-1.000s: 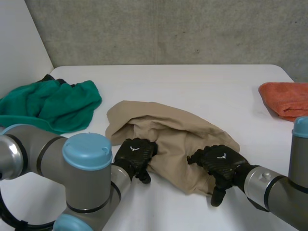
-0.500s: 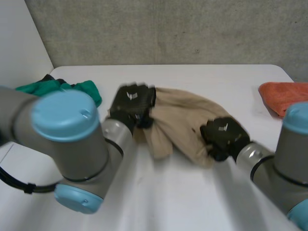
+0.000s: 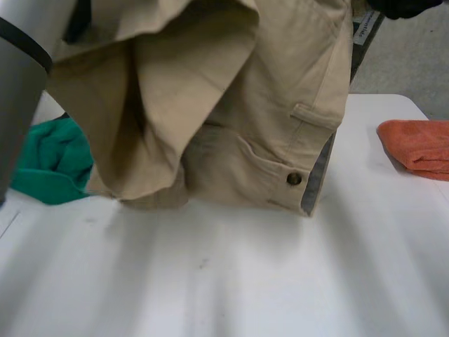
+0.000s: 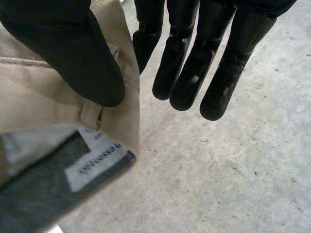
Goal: Fold the laundry.
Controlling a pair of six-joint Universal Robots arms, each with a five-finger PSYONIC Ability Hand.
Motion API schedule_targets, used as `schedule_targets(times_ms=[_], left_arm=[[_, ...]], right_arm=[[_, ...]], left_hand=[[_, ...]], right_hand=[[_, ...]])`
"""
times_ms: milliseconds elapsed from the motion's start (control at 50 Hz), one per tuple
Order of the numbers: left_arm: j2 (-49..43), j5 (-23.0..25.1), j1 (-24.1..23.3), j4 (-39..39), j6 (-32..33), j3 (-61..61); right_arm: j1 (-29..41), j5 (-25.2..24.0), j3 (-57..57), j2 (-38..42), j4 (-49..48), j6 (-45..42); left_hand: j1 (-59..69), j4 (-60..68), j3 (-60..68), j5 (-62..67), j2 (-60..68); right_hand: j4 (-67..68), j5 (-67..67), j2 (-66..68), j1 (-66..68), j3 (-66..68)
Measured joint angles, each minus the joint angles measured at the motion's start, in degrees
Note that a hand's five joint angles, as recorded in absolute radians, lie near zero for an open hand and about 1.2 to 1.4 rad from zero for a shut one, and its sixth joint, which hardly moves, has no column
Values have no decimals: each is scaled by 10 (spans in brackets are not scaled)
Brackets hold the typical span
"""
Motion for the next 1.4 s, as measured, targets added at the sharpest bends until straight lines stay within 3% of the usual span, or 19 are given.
schedule_targets(times_ms=[220, 300, 400, 420, 440, 480, 500, 520, 560, 580, 620, 720, 820, 940, 1020, 1180, 1340, 1400], left_arm=[[-106, 31, 25, -1, -2, 19], [-215, 43, 44, 3, -2, 39], [-238, 45, 48, 4, -2, 45], [-344, 47, 67, 13, -1, 85], [-360, 47, 69, 16, 0, 94], [-404, 40, 73, 30, 4, 125], [-419, 35, 75, 37, 6, 138], [-431, 30, 76, 43, 8, 149], [-449, 13, 78, 58, 12, 168], [-452, 6, 78, 63, 13, 173], [-453, -12, 78, 72, 15, 178], [-422, -34, 77, 81, 16, 149], [-340, -39, 75, 80, 17, 52], [-225, -33, 57, 77, 17, -123], [-198, -27, 31, 80, 18, -200], [-232, -18, -1, 118, 19, -249], [-381, -18, -1, 199, 74, -153], [-387, -18, -1, 201, 77, -148]], right_arm=[[-19, 1, -28, 99, -4, 14], [-27, 3, -56, 221, -14, 19], [-27, 4, -61, 240, -17, 19], [-25, 21, -92, 339, -57, 16], [-24, 27, -97, 354, -68, 15], [-22, 47, -111, 393, -106, 10], [-22, 57, -118, 408, -120, 6], [-22, 65, -124, 421, -131, 1], [-21, 84, -137, 443, -144, -12], [-20, 97, -145, 455, -147, -23], [-20, 120, -156, 468, -145, -45], [-19, 147, -157, 464, -128, -82], [-22, 150, -101, 398, -113, -106], [-25, 100, 22, 292, -91, -120], [-24, 68, 82, 253, -64, -129], [-21, 29, 196, 210, -13, -140], [-17, 31, 267, 206, -33, -140], [-17, 31, 269, 206, -34, -140]], left_hand=[[0, 0, 0, 0, 0], [0, -4, -5, 0, -5], [-1, -14, -13, -2, -13], [-20, -87, -84, -46, -86], [-80, -135, -141, -95, -144], [-344, -361, -352, -322, -358], [-358, -373, -375, -334, -382], [-494, -506, -495, -465, -502], [-528, -563, -557, -523, -560], [-528, -570, -562, -528, -566], [-528, -570, -562, -528, -568], [-528, -570, -562, -528, -568], [-528, -570, -562, -528, -568], [-528, -570, -562, -528, -568], [-528, -570, -562, -528, -568], [-528, -570, -562, -528, -568], [-528, -570, -562, -528, -568], [-528, -570, -562, -528, -568]], right_hand=[[0, 0, 0, 0, 0], [0, 0, 0, 0, 0], [0, 0, 0, 0, 0], [0, 0, 0, 0, 0], [0, 0, 0, 0, 0], [-40, -36, -45, -32, -48], [-147, -136, -145, -133, -147], [-275, -261, -277, -259, -275], [-275, -261, -277, -259, -275], [-498, -481, -502, -422, -499], [-543, -524, -540, -440, -550], [-545, -527, -543, -440, -555], [-545, -527, -543, -440, -555], [-545, -527, -543, -440, -555], [-545, -527, -543, -440, -555], [-545, -527, -543, -440, -554], [-545, -527, -543, -440, -554], [-545, -527, -543, -440, -554]])
